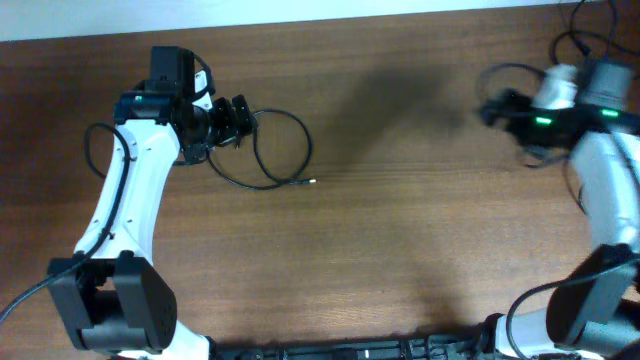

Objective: Untangle cables

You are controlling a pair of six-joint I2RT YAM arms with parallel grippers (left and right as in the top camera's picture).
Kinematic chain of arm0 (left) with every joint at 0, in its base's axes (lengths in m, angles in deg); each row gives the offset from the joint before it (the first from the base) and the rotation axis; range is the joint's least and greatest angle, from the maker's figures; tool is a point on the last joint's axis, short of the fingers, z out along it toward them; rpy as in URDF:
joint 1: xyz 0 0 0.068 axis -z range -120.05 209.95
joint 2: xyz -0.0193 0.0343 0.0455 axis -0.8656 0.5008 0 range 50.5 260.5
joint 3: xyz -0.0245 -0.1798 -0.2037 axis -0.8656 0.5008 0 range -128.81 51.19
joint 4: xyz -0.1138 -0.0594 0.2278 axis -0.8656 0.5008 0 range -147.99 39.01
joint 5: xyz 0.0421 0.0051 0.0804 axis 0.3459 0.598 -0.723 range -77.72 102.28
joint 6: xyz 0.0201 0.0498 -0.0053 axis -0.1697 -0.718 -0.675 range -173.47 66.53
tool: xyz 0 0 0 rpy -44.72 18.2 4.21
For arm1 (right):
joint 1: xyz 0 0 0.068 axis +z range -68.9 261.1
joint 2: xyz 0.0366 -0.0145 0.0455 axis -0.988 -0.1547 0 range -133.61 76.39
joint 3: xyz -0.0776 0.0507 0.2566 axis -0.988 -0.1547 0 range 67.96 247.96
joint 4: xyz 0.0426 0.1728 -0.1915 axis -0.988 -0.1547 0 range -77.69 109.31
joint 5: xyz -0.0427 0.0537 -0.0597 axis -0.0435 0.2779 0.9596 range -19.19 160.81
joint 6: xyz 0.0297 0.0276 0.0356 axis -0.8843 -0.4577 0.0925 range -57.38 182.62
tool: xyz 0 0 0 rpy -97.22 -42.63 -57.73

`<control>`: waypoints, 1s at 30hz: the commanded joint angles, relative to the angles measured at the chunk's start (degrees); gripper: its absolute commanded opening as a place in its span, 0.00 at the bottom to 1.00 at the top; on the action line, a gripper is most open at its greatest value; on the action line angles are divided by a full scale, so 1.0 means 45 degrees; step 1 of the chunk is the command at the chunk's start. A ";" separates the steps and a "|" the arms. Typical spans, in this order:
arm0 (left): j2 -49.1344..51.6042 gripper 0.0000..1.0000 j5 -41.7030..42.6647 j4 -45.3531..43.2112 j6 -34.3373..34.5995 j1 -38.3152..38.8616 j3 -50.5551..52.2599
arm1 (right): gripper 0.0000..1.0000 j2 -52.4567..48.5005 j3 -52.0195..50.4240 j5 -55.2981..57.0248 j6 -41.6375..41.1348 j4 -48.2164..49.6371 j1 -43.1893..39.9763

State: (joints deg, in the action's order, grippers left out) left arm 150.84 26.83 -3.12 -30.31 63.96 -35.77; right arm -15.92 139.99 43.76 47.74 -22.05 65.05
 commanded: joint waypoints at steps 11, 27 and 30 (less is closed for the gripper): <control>-0.0767 0.99 0.0481 0.1506 0.0957 -0.4201 -0.0665 | 0.98 -0.3575 -0.0165 0.2477 0.4600 0.6343 1.1006; -0.1064 0.99 0.0486 0.2074 0.0937 -0.4716 -0.0665 | 0.04 -0.6324 -0.0087 0.5882 0.9194 0.5673 1.2823; -0.1064 0.99 0.0486 0.2074 0.0937 -0.4716 -0.0665 | 0.04 -0.5600 0.1073 0.8063 0.7407 0.4483 1.2167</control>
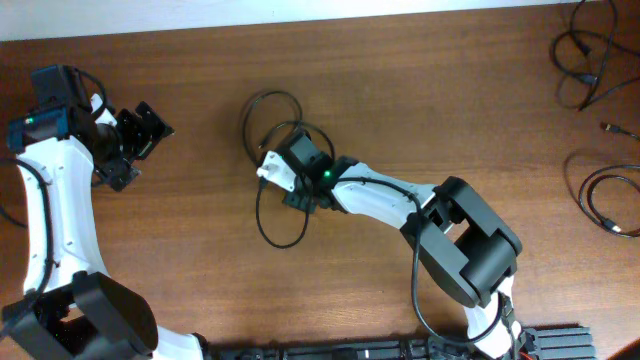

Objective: Untangle cables

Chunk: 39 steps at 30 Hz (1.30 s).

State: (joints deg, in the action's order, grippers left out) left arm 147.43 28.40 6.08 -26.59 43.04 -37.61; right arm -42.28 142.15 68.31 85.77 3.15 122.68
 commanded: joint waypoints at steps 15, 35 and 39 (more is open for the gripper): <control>-0.0306 0.99 0.0136 0.0029 0.0112 -0.0068 -0.0257 | 0.39 0.0792 0.1933 -0.2982 -0.0194 -0.1530 -0.9704; -0.0306 0.99 0.0136 0.0029 0.0112 -0.0058 -0.0257 | 0.04 -0.2472 0.1948 0.3381 -0.5785 0.1511 -1.1118; -0.0306 0.99 0.0136 0.0029 0.0112 -0.0058 -0.0257 | 0.04 -0.2050 0.2322 0.3152 -0.6494 0.1409 -1.2429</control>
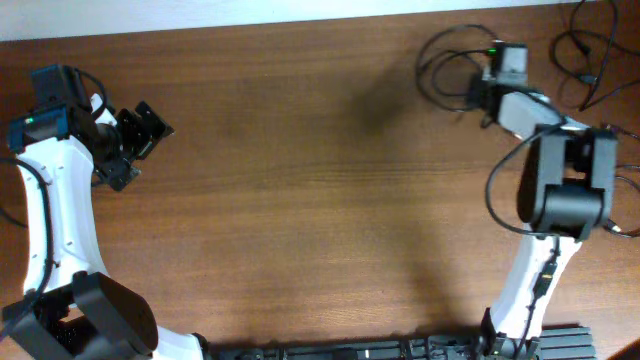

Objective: Untangle cables

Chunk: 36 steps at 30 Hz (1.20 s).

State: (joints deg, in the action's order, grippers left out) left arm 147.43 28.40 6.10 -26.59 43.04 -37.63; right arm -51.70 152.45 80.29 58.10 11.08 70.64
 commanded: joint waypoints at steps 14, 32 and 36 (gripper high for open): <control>-0.0306 0.99 0.0136 0.0024 0.0112 -0.0058 -0.0253 | 0.99 1.1225 0.2181 -0.4784 0.0806 -1.1594 -0.0690; -0.0306 0.99 0.0136 0.0024 0.0112 -0.0058 -0.0253 | 0.99 2.4606 -0.4313 -0.3920 0.0811 -1.3882 0.0291; -0.0306 0.99 0.0136 0.0019 0.0112 -0.0058 -0.0253 | 0.99 2.6952 -0.9170 -0.3973 0.0806 -0.9204 0.1020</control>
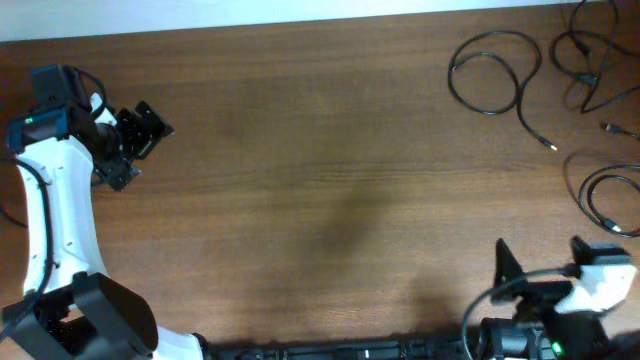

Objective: Untangle cables

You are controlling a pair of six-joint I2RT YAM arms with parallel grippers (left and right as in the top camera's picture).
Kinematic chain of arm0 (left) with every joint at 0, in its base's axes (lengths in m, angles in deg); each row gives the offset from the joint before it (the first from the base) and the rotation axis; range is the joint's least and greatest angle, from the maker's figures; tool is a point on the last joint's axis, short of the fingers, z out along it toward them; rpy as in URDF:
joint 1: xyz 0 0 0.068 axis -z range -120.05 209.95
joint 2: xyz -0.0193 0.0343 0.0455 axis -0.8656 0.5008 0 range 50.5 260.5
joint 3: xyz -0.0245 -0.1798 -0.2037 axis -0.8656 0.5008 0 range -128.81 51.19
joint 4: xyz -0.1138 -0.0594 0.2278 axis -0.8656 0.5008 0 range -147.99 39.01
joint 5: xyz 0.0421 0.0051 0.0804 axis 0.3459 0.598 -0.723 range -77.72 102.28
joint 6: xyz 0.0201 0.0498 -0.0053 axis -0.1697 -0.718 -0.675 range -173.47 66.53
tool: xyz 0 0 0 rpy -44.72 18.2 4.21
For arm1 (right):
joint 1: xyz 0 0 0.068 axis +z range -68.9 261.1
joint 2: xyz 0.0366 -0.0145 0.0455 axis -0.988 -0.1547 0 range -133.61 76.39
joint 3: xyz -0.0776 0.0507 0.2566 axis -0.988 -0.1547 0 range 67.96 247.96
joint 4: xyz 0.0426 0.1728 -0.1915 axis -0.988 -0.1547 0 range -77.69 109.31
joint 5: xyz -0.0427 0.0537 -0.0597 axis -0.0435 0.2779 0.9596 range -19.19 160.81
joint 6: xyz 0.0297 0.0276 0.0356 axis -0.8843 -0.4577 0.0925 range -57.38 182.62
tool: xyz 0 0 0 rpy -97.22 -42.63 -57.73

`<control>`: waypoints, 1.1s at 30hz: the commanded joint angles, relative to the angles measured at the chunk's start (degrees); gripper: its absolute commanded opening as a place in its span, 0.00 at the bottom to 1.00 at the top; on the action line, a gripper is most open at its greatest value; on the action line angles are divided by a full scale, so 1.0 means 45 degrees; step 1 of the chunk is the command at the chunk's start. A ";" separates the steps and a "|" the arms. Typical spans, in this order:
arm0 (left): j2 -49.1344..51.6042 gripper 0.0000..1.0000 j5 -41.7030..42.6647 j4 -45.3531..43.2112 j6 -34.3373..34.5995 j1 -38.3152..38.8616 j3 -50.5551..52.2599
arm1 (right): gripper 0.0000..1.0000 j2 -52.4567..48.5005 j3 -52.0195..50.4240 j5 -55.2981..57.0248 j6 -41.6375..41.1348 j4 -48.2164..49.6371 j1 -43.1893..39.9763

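A black cable (pixel 489 72) lies in a loose loop at the back right of the table, its plug end (pixel 551 146) trailing toward the front. It lies apart from the other cables. My left gripper (pixel 137 146) hovers open at the far left edge, holding nothing. My right arm (pixel 598 283) is folded low at the front right corner. A dark pointed part of the right gripper (pixel 505 264) sticks out to the left there, too dark and small to tell how its jaws stand.
More black cables lie at the right: a tangle in the back right corner (pixel 585 50), a loop by the right edge (pixel 603 195), and a small loose plug (pixel 610 127). The brown wooden table (pixel 320 200) runs across the whole view.
My right gripper was at the back right on the looped cable. Now the right arm is folded at the front right corner and the cable lies free. The left arm has not moved.
My left gripper was at a cable loop left of centre, the right arm far right. Then the left arm stood at the left edge and my right gripper was on the cable mid-table. Then gripper and cable were back right, where the cable now lies alone.
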State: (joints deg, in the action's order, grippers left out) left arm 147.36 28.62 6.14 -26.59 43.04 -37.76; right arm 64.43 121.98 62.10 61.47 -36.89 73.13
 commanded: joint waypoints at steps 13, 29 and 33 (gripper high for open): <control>-0.0291 0.99 0.0087 0.0015 0.0112 -0.0058 -0.0223 | 0.99 0.2613 -1.0671 -0.0019 0.0063 1.0394 0.0612; -0.0291 0.99 0.0087 0.0015 0.0112 -0.0058 -0.0223 | 0.99 0.2603 -1.1934 0.1088 0.0063 1.1560 0.0602; -0.0291 0.99 0.0087 0.0015 0.0112 -0.0058 -0.0223 | 0.99 0.2603 -1.1934 0.1088 0.0063 1.1560 0.0602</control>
State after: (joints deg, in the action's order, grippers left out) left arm 147.36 28.60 6.12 -26.59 43.04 -37.76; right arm 75.59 68.69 66.28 61.56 15.43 75.54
